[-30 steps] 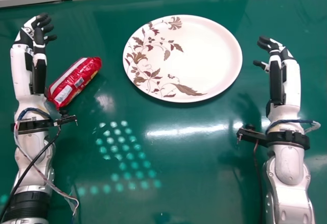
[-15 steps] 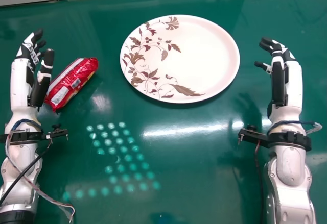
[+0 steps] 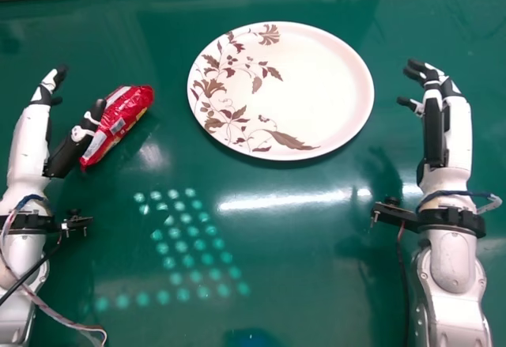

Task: Pick up biscuit and place it in the plate

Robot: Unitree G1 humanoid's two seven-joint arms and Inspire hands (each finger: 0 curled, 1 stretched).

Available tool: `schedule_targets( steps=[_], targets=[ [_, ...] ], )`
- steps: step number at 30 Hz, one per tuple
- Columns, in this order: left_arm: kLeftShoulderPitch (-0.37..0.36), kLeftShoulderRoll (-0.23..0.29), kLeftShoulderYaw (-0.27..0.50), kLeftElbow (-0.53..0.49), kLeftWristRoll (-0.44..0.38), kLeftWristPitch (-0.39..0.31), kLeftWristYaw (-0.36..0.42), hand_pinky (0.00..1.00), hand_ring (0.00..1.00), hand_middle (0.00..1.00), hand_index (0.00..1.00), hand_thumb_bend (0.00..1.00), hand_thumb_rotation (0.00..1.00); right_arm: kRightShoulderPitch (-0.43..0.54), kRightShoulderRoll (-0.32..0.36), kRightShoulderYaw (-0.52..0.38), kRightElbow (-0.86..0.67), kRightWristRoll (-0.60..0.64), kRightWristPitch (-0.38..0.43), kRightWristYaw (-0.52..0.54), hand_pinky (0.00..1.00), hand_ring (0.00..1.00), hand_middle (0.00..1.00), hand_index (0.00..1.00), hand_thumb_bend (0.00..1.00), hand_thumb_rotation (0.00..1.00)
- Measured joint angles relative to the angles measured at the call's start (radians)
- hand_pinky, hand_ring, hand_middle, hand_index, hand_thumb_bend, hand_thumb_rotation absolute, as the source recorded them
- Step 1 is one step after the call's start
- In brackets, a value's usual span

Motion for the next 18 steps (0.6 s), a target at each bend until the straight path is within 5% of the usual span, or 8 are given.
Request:
schedule_targets(
  steps=[12, 18],
  targets=[
    [0.012, 0.052, -0.057, -0.089, 0.147, 0.168, -0.031, 0.93, 1.00, 1.00, 1.00, 1.00, 0.55, 0.013, 0.000, 0.000, -0.003, 0.000, 0.000, 0.000, 0.72, 0.79, 0.80, 0.79, 0.49, 0.37],
    [0.001, 0.073, -0.089, -0.127, 0.196, 0.254, -0.073, 0.95, 1.00, 1.00, 1.00, 1.00, 0.47, 0.022, 0.001, 0.000, -0.006, 0.001, 0.000, 0.000, 0.72, 0.79, 0.80, 0.79, 0.49, 0.35]
  ],
)
